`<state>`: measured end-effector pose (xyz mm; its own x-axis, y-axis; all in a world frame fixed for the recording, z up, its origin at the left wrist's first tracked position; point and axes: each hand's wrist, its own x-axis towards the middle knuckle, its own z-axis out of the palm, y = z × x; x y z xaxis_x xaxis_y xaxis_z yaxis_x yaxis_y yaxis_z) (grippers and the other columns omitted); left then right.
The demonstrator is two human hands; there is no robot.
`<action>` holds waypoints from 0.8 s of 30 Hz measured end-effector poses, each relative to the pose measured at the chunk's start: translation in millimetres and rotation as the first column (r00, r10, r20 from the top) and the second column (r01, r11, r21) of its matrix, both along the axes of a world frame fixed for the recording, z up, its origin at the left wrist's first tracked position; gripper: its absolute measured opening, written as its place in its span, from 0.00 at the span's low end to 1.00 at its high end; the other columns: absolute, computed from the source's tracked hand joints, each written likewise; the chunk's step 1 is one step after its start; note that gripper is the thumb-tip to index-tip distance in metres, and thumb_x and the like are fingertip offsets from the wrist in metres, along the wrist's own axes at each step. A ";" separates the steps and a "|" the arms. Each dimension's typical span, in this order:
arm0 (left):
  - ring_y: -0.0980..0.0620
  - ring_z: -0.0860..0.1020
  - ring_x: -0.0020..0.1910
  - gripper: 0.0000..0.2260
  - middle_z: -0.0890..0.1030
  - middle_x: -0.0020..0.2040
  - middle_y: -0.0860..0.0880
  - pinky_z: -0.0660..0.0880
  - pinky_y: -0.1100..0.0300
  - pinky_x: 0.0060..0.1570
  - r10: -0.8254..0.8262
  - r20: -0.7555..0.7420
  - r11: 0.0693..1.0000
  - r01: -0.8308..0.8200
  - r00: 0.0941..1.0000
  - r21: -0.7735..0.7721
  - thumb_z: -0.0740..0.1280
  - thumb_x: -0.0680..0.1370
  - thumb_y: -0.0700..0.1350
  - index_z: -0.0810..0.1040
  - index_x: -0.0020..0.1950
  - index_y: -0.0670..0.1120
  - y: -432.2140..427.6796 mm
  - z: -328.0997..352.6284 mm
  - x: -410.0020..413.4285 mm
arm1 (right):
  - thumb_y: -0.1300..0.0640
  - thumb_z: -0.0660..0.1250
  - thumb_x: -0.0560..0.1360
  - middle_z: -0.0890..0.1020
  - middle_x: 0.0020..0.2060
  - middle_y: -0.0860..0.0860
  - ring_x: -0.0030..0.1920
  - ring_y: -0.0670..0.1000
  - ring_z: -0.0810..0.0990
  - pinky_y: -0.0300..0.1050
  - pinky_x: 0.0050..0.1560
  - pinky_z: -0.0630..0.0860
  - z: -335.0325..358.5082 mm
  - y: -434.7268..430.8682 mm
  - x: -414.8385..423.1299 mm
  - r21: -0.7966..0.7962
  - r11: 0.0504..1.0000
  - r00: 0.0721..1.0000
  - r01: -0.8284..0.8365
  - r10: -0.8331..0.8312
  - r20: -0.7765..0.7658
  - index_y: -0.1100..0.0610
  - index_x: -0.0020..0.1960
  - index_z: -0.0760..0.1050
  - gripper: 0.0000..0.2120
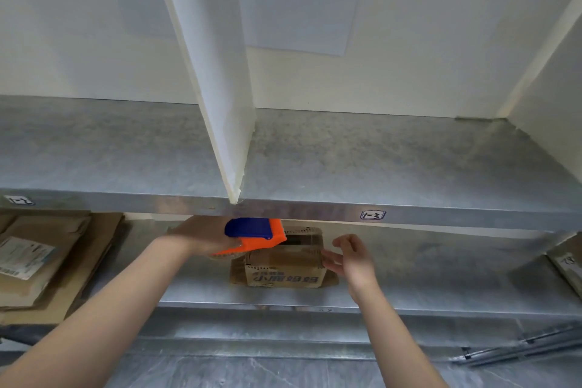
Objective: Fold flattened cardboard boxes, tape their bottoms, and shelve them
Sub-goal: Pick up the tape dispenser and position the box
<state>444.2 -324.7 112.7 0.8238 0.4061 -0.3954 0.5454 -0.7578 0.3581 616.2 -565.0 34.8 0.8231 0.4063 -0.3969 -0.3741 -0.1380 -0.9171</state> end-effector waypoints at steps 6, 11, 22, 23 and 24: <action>0.57 0.73 0.59 0.26 0.72 0.63 0.60 0.74 0.60 0.58 -0.094 0.042 0.996 0.094 0.995 0.009 0.68 0.74 0.55 0.63 0.71 0.66 1.1 -12.2 2.2 | 0.64 0.55 0.81 0.77 0.43 0.56 0.44 0.57 0.85 0.52 0.43 0.82 -7.0 -1.2 0.6 -0.004 1.000 1.000 0.005 -0.005 -0.008 0.62 0.45 0.72 0.09; 0.60 0.77 0.46 0.10 0.79 0.50 0.61 0.74 0.64 0.47 -0.041 0.053 0.999 0.042 0.998 -0.003 0.67 0.75 0.58 0.68 0.51 0.69 4.8 -14.9 2.0 | 0.63 0.58 0.80 0.80 0.42 0.56 0.40 0.58 0.85 0.49 0.37 0.82 -8.8 0.9 17.3 -0.100 0.995 1.000 -0.027 0.027 0.003 0.62 0.46 0.77 0.10; 0.63 0.73 0.41 0.10 0.73 0.44 0.64 0.66 0.71 0.35 0.004 0.042 0.999 -0.006 0.999 0.037 0.66 0.77 0.57 0.65 0.50 0.65 2.2 -21.4 4.2 | 0.55 0.59 0.82 0.84 0.44 0.56 0.41 0.57 0.85 0.48 0.36 0.82 -51.9 7.6 21.4 -0.272 0.950 0.988 -0.151 0.137 -0.071 0.55 0.47 0.79 0.11; 0.63 0.73 0.41 0.09 0.73 0.43 0.65 0.66 0.71 0.35 0.004 0.044 1.000 -0.004 0.999 0.019 0.67 0.77 0.56 0.66 0.50 0.65 1.5 -22.6 3.8 | 0.54 0.60 0.82 0.85 0.43 0.55 0.41 0.56 0.85 0.48 0.36 0.82 -52.9 8.5 18.9 -0.270 0.952 0.989 -0.144 0.134 -0.057 0.54 0.47 0.80 0.11; 0.64 0.73 0.40 0.09 0.73 0.42 0.65 0.66 0.71 0.35 0.007 0.044 1.000 -0.007 0.999 0.002 0.67 0.77 0.55 0.66 0.50 0.64 0.8 -23.5 3.3 | 0.54 0.61 0.81 0.85 0.42 0.54 0.41 0.55 0.85 0.47 0.35 0.82 -56.3 9.4 16.7 -0.275 0.952 0.990 -0.139 0.134 -0.037 0.53 0.47 0.80 0.10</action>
